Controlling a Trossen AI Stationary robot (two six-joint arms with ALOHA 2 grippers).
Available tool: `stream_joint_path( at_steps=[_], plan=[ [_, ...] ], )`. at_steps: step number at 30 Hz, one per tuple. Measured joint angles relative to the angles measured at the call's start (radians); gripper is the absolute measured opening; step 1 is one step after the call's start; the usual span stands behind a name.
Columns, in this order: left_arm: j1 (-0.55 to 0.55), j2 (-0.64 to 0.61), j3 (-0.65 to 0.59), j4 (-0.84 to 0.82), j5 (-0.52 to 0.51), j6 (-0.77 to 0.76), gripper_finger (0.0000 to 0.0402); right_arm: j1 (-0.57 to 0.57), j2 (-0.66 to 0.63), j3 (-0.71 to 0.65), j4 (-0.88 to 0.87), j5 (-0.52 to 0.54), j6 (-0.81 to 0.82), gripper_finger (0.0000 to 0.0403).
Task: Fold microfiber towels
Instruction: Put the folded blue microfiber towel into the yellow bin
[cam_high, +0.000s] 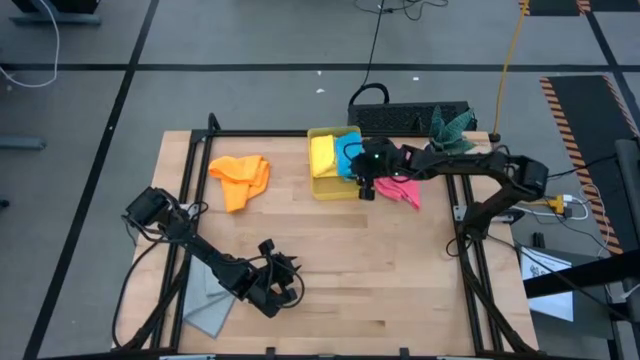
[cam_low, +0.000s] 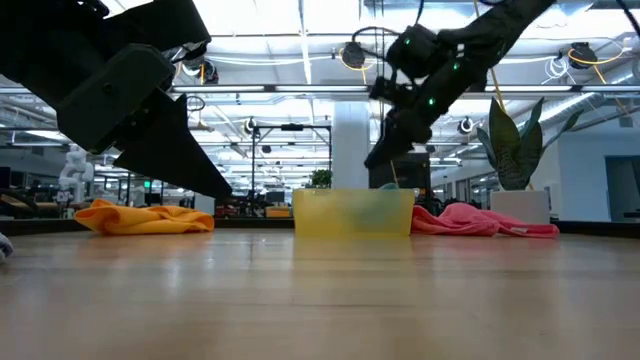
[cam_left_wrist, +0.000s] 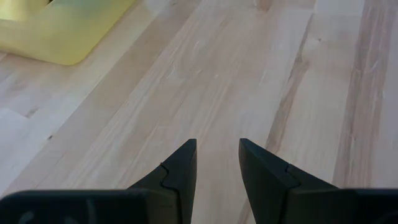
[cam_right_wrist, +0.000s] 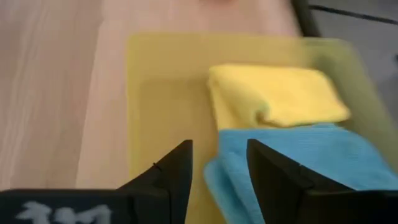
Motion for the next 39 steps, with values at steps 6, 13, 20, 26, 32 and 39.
stream_joint_path(
  at_steps=[6,13,20,26,32,39],
  plan=[
    [0.004,0.000,0.000,0.021,0.000,0.004,0.0122,-0.002,-0.011,0.000,0.096,0.186,0.111,0.0121],
    [0.030,0.000,0.000,0.056,0.000,0.032,0.0122,-0.028,0.095,0.020,0.175,0.389,0.143,0.0010],
    [0.040,0.000,0.000,0.059,0.008,0.032,0.0122,-0.070,0.211,0.112,-0.051,0.389,0.234,0.0003],
    [0.040,0.000,0.000,0.061,0.009,0.032,0.0122,-0.069,0.254,0.125,-0.086,0.310,0.245,0.0001],
    [0.040,0.000,0.000,0.066,0.009,0.033,0.0122,-0.072,0.238,0.125,-0.094,0.312,0.253,0.0001],
    [0.040,0.000,0.000,0.077,0.010,0.038,0.0122,-0.067,0.146,0.125,-0.042,0.311,0.389,0.0000]
  ],
)
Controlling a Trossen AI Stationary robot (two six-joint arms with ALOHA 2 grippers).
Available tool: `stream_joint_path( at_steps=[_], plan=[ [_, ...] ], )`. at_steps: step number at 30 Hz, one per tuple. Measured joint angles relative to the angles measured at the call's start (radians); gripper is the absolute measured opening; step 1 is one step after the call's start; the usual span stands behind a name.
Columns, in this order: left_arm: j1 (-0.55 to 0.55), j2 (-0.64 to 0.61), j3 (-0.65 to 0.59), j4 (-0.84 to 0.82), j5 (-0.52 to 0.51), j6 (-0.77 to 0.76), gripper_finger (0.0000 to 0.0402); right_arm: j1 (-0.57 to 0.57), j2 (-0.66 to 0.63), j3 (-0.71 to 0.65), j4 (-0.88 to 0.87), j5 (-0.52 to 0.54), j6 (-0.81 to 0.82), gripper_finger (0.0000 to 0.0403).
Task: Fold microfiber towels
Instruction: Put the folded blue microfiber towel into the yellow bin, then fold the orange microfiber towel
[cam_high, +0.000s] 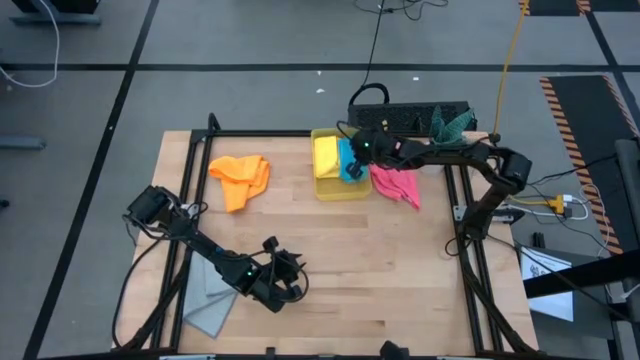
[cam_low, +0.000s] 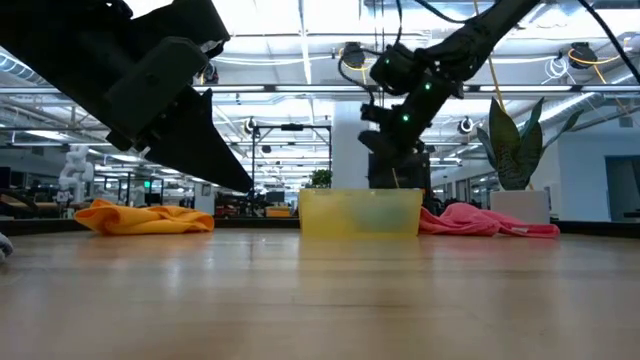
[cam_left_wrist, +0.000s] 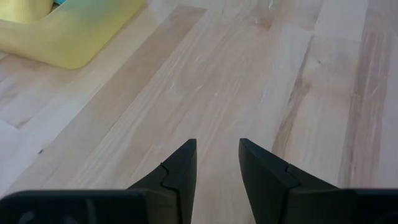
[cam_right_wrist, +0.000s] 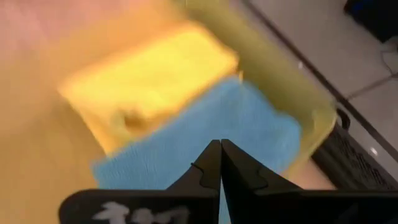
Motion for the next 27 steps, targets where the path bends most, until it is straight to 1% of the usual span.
stream_joint_path(
  at_steps=[3,8,13,17,21,27],
  plan=[
    [0.000,0.000,0.000,0.001,0.000,0.000,0.0122,-0.010,0.015,0.001,0.076,-0.001,0.010,0.0000],
    [0.000,0.000,0.000,0.006,0.000,0.000,0.0122,-0.064,0.115,0.005,0.178,-0.001,0.024,0.0000],
    [0.001,0.000,0.000,0.005,-0.002,0.008,0.0122,-0.107,0.217,0.071,0.115,-0.002,0.032,0.0000],
    [0.001,0.000,0.000,0.001,-0.002,0.009,0.0122,-0.120,0.244,0.111,0.040,-0.025,0.028,0.0000],
    [0.001,0.000,0.000,0.001,-0.002,0.011,0.0122,-0.117,0.212,0.111,0.021,-0.027,0.012,0.0000],
    [-0.003,0.000,0.000,0.000,-0.002,0.007,0.0122,-0.066,0.063,0.111,-0.014,-0.024,-0.003,0.0000]
  ],
)
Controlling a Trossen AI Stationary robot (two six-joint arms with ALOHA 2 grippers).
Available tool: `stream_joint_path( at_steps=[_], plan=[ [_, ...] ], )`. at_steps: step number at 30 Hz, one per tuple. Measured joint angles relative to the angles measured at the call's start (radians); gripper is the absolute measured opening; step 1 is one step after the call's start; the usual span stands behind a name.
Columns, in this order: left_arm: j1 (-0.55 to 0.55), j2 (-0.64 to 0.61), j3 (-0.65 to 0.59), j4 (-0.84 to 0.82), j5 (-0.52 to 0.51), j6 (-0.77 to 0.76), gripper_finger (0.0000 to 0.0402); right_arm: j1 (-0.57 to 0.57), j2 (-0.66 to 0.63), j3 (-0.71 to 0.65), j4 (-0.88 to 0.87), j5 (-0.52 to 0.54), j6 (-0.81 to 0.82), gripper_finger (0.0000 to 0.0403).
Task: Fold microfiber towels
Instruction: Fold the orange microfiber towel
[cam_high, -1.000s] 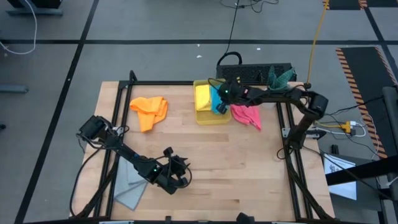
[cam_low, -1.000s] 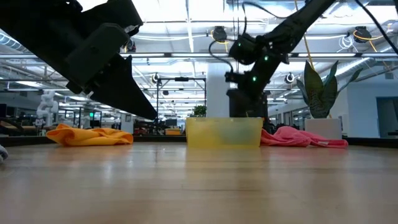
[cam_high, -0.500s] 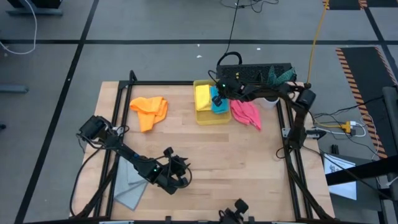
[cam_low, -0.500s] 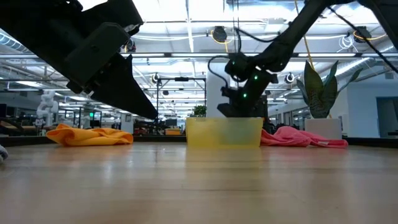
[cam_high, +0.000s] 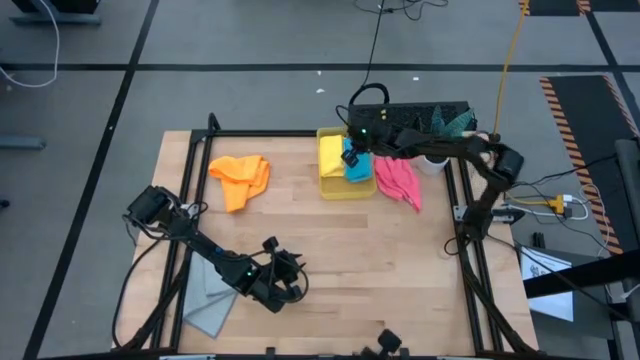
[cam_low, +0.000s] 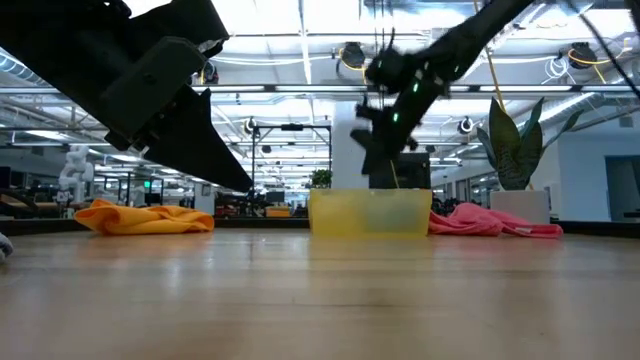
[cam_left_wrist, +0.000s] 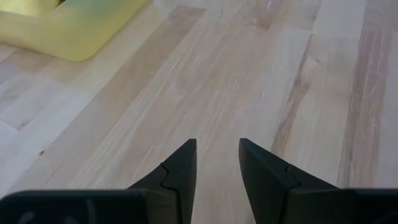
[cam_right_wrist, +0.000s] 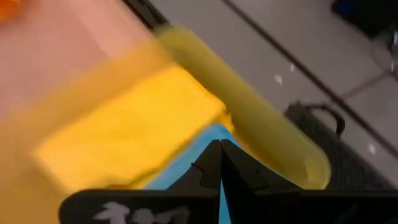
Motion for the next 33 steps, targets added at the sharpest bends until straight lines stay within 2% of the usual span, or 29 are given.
stream_joint_path(
  at_steps=[3,7,12,17,20,24,28,33],
  plan=[
    [-0.005,0.000,0.000,-0.002,0.000,-0.007,0.0122,0.071,-0.111,-0.056,0.008,0.003,-0.014,0.0000],
    [-0.021,0.000,0.000,-0.014,-0.007,-0.011,0.0122,0.240,-0.270,-0.259,0.118,0.001,-0.037,0.0000],
    [-0.044,-0.084,-0.001,-0.197,-0.004,-0.093,0.0122,0.521,-0.442,-0.607,0.456,0.000,0.090,0.0000],
    [-0.014,-0.252,0.000,-0.445,-0.019,-0.165,0.0122,0.771,-0.483,-0.878,0.867,0.000,0.188,0.0000],
    [0.030,-0.329,0.000,-0.526,0.085,-0.165,0.0122,0.873,-0.478,-0.978,1.059,0.007,0.198,0.0000],
    [0.122,-0.376,-0.001,-0.641,0.266,-0.089,0.0122,0.957,-0.479,-1.046,1.211,0.112,0.170,0.0000],
    [0.259,-0.370,-0.001,-0.798,0.314,-0.123,0.0122,0.971,-0.479,-1.059,1.246,0.160,0.137,0.0000],
    [0.443,-0.353,-0.001,-0.921,0.409,-0.059,0.0141,0.966,-0.479,-1.058,1.259,0.159,0.108,0.0000]
  ],
)
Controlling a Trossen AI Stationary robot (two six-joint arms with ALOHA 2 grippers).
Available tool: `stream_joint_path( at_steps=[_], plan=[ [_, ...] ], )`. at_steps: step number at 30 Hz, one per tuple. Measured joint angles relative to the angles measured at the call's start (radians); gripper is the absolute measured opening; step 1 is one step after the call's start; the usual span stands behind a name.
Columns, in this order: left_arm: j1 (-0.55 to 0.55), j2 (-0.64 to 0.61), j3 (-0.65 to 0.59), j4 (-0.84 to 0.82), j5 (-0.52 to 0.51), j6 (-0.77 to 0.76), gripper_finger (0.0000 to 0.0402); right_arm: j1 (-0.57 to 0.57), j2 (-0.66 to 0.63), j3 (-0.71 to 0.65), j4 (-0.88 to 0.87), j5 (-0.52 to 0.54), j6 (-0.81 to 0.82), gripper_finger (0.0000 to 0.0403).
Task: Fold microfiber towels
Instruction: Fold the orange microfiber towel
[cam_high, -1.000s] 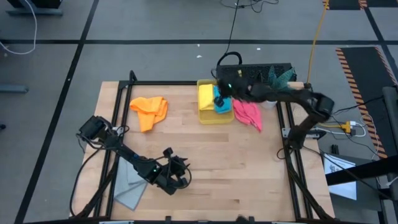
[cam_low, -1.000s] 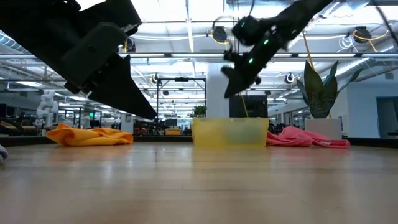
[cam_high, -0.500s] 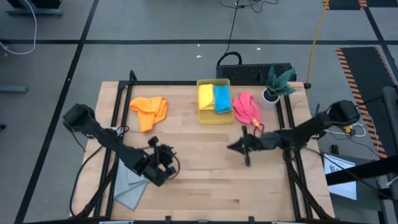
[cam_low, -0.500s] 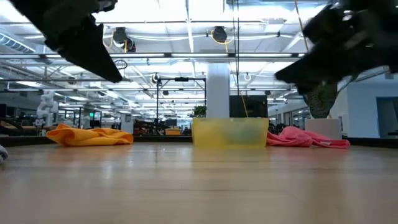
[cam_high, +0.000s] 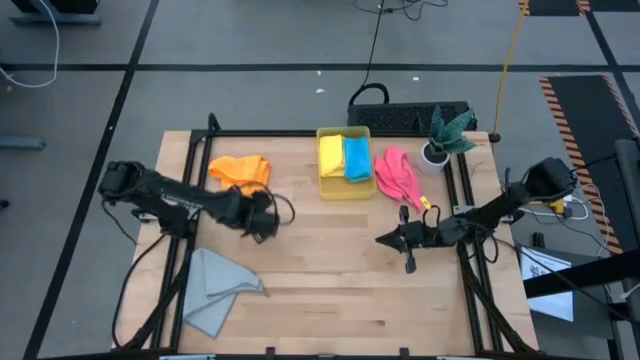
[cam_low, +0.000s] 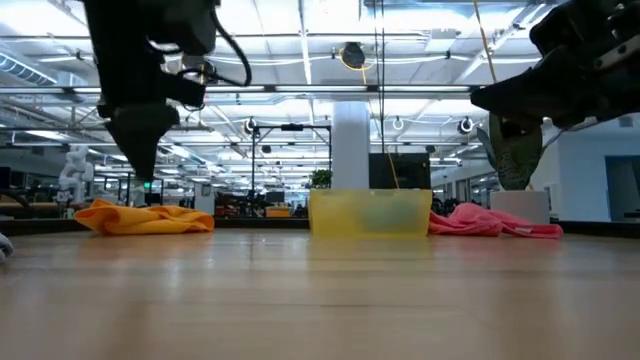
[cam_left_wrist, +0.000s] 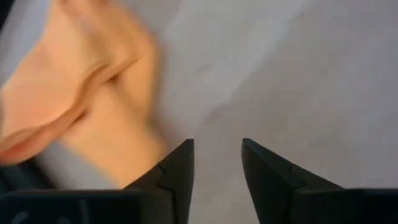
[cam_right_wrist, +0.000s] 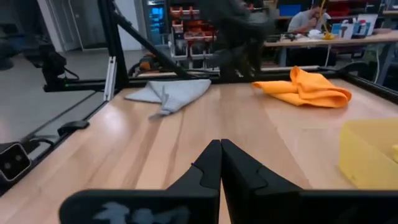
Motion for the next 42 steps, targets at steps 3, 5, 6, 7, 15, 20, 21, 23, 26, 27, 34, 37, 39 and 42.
stream_joint_path(
  at_steps=[3,5,6,7,15,20,21,23,26,27,34,37,39,42],
  plan=[
    [0.084,0.007,0.000,-0.041,0.022,0.022,0.0175,0.000,0.001,0.000,0.000,0.000,-0.033,0.0000],
    [0.137,0.006,-0.001,-0.070,0.023,0.011,0.0203,0.000,0.000,0.000,-0.003,0.000,-0.041,0.0000],
    [0.161,0.004,-0.009,-0.072,0.024,0.005,0.0215,0.000,0.000,0.000,-0.014,0.000,-0.040,0.0000],
    [0.184,0.005,-0.022,-0.062,0.027,0.000,0.0226,0.000,0.001,0.000,-0.027,0.000,-0.034,0.0000],
    [0.300,0.006,-0.136,0.005,0.039,-0.018,0.0192,0.035,0.000,0.000,-0.095,-0.004,0.057,0.0000],
    [0.317,0.006,-0.202,0.095,0.038,0.017,0.0089,0.058,0.000,0.000,-0.093,-0.003,0.093,0.0000],
    [0.317,0.007,-0.211,0.114,0.038,0.026,0.0069,0.063,0.001,0.000,-0.093,-0.002,0.094,0.0000],
    [0.307,0.006,-0.216,0.117,0.038,0.027,0.0030,0.069,0.000,0.000,-0.078,-0.002,0.093,0.0000],
    [0.260,0.006,-0.210,0.109,0.039,0.010,0.0009,0.070,0.000,0.000,-0.054,-0.002,0.091,0.0000],
    [0.236,0.006,-0.200,0.110,0.044,0.007,0.0010,0.070,0.000,0.000,-0.047,-0.001,0.091,0.0000],
    [-0.004,0.006,-0.061,0.121,0.063,-0.057,0.0006,0.070,0.000,0.000,-0.033,0.021,0.032,0.0000],
    [-0.116,0.006,0.021,0.193,-0.027,-0.042,0.0004,0.068,0.000,0.000,-0.033,0.030,0.030,0.0000],
    [-0.177,0.006,0.075,0.265,-0.088,-0.003,0.0004,0.068,0.000,0.000,-0.033,0.030,0.030,0.0000],
    [-0.254,0.006,0.174,0.360,-0.165,0.104,0.0010,0.068,0.000,0.000,-0.033,0.030,0.031,0.0000]
  ],
)
